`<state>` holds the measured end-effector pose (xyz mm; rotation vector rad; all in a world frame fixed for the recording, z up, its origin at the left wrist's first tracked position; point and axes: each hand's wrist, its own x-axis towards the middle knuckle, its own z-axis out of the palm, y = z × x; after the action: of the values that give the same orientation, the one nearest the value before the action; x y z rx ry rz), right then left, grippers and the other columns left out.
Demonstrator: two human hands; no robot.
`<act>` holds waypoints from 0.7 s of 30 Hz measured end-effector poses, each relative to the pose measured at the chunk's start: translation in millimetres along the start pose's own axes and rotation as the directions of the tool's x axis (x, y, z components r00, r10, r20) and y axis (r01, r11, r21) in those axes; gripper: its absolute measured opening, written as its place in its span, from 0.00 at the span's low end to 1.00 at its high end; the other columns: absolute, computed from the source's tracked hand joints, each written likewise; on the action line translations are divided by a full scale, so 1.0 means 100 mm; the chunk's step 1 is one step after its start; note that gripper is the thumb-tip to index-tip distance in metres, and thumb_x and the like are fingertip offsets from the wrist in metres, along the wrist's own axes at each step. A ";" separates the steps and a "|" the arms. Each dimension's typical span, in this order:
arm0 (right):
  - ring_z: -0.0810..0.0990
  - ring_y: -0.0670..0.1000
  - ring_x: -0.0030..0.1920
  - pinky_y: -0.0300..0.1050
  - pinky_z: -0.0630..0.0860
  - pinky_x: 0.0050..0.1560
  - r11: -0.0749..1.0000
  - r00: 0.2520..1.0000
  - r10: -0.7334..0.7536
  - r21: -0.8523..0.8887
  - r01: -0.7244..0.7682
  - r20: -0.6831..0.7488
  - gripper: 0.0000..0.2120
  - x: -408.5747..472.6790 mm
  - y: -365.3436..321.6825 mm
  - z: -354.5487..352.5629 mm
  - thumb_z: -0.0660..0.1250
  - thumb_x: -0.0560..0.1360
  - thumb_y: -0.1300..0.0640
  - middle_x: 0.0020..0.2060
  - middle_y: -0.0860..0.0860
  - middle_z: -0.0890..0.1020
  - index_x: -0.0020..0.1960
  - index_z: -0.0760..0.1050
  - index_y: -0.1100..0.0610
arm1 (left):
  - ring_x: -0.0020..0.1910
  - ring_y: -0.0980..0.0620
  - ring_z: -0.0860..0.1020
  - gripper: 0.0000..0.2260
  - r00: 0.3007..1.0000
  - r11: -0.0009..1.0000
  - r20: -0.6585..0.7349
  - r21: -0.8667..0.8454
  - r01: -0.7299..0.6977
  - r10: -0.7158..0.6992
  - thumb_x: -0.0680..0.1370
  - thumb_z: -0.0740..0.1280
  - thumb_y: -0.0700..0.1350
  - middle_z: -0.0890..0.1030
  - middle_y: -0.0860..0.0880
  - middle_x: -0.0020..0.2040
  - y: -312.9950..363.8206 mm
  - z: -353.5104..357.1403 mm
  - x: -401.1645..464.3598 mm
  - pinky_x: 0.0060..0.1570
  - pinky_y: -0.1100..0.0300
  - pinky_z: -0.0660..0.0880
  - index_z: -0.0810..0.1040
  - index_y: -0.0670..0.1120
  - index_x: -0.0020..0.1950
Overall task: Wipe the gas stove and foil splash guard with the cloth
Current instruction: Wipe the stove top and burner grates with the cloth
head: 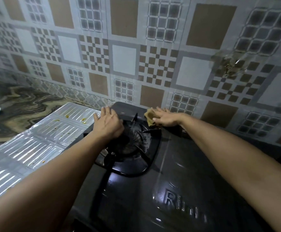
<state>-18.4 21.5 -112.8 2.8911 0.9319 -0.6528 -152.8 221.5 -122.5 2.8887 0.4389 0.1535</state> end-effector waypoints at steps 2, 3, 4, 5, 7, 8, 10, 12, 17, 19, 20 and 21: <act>0.38 0.57 0.77 0.54 0.36 0.76 0.997 0.997 -0.070 0.012 0.070 0.013 0.29 0.17 -0.17 -0.09 0.48 0.83 0.46 0.78 0.54 0.40 0.79 0.39 0.53 | 0.75 0.41 0.56 0.23 0.999 1.000 0.044 0.013 -0.026 0.026 0.81 0.55 0.50 0.60 0.38 0.75 -0.09 -0.03 0.05 0.71 0.37 0.55 0.64 0.36 0.70; 0.39 0.56 0.78 0.52 0.37 0.76 0.995 0.995 -0.094 0.013 0.094 0.016 0.29 0.26 -0.26 -0.13 0.48 0.84 0.49 0.78 0.54 0.41 0.79 0.39 0.54 | 0.75 0.41 0.57 0.23 0.997 0.999 0.063 0.017 -0.042 0.041 0.81 0.55 0.50 0.61 0.39 0.74 -0.13 -0.04 0.08 0.71 0.38 0.55 0.65 0.36 0.70; 0.41 0.56 0.78 0.50 0.38 0.75 0.993 0.993 -0.118 0.018 0.117 0.023 0.28 0.34 -0.34 -0.19 0.49 0.84 0.52 0.78 0.54 0.42 0.79 0.40 0.54 | 0.75 0.41 0.58 0.22 0.995 0.998 0.077 0.016 -0.058 0.056 0.81 0.56 0.49 0.61 0.39 0.75 -0.17 -0.06 0.11 0.71 0.38 0.55 0.65 0.36 0.69; 0.44 0.56 0.78 0.47 0.41 0.74 0.990 0.990 -0.138 0.023 0.137 0.028 0.28 0.40 -0.42 -0.26 0.51 0.84 0.54 0.78 0.54 0.44 0.79 0.41 0.55 | 0.75 0.41 0.58 0.22 0.994 0.997 0.085 0.008 -0.074 0.073 0.81 0.56 0.49 0.60 0.39 0.75 -0.21 -0.07 0.13 0.72 0.40 0.55 0.65 0.37 0.70; 0.53 0.57 0.77 0.41 0.50 0.72 0.985 0.984 -0.170 0.041 0.168 0.055 0.28 0.49 -0.57 -0.39 0.53 0.83 0.58 0.78 0.56 0.52 0.79 0.45 0.60 | 0.76 0.42 0.57 0.22 0.991 0.994 0.082 -0.021 -0.109 0.110 0.81 0.57 0.47 0.57 0.39 0.78 -0.28 -0.07 0.13 0.73 0.44 0.55 0.63 0.38 0.72; 0.57 0.58 0.76 0.39 0.54 0.69 0.981 0.979 -0.188 0.055 0.185 0.073 0.27 0.56 -0.64 -0.44 0.54 0.83 0.59 0.77 0.57 0.56 0.78 0.48 0.61 | 0.77 0.43 0.55 0.22 0.990 0.992 0.073 -0.042 -0.121 0.124 0.82 0.57 0.47 0.55 0.40 0.79 -0.30 -0.06 0.12 0.74 0.45 0.54 0.62 0.39 0.74; 0.61 0.56 0.74 0.40 0.57 0.68 0.971 0.967 -0.237 0.054 0.233 0.096 0.26 0.63 -0.84 -0.53 0.56 0.83 0.57 0.75 0.57 0.61 0.77 0.52 0.61 | 0.78 0.44 0.52 0.24 0.991 0.988 0.049 -0.090 -0.123 0.128 0.82 0.58 0.45 0.51 0.41 0.79 -0.31 -0.02 0.11 0.75 0.46 0.52 0.58 0.39 0.76; 0.67 0.56 0.68 0.46 0.58 0.71 0.946 0.943 -0.324 0.042 0.321 0.079 0.24 0.77 -1.05 -0.56 0.59 0.82 0.54 0.68 0.58 0.68 0.74 0.59 0.61 | 0.79 0.44 0.50 0.27 0.995 0.985 0.033 -0.142 -0.093 0.099 0.81 0.59 0.45 0.49 0.41 0.80 -0.30 0.00 0.12 0.75 0.44 0.51 0.55 0.39 0.77; 0.65 0.56 0.70 0.42 0.57 0.68 0.892 0.894 -0.440 -0.072 0.446 0.089 0.23 0.93 -1.36 -0.55 0.57 0.82 0.56 0.72 0.58 0.66 0.76 0.59 0.58 | 0.79 0.42 0.48 0.34 1.000 0.978 -0.003 -0.207 0.018 -0.019 0.79 0.63 0.49 0.46 0.39 0.79 -0.34 0.01 0.13 0.74 0.40 0.52 0.50 0.39 0.78; 0.65 0.57 0.71 0.45 0.58 0.70 0.897 0.899 -0.434 -0.066 0.437 0.055 0.24 0.95 -1.32 -0.53 0.58 0.82 0.54 0.73 0.56 0.65 0.77 0.59 0.53 | 0.79 0.44 0.45 0.34 0.999 0.986 -0.002 -0.164 0.032 -0.033 0.80 0.62 0.51 0.45 0.40 0.80 -0.35 0.02 0.12 0.75 0.40 0.49 0.49 0.39 0.78; 0.64 0.57 0.72 0.48 0.58 0.71 0.907 0.908 -0.418 -0.054 0.419 0.027 0.23 0.94 -1.27 -0.52 0.58 0.82 0.54 0.74 0.55 0.65 0.76 0.60 0.52 | 0.79 0.45 0.44 0.34 0.999 0.989 0.002 -0.143 0.032 -0.032 0.80 0.61 0.52 0.44 0.41 0.80 -0.35 0.02 0.11 0.74 0.39 0.47 0.48 0.40 0.79; 0.64 0.56 0.72 0.49 0.57 0.72 0.921 0.921 -0.389 -0.031 0.389 -0.002 0.23 0.91 -1.21 -0.51 0.59 0.82 0.54 0.74 0.54 0.64 0.75 0.62 0.51 | 0.79 0.46 0.44 0.34 1.000 0.992 0.007 -0.126 0.028 -0.028 0.80 0.60 0.52 0.44 0.42 0.80 -0.35 0.02 0.11 0.74 0.39 0.46 0.47 0.41 0.79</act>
<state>-0.5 178.6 -91.9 2.6999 1.5251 -0.6358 -152.1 256.7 -132.0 2.7576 0.4517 0.1625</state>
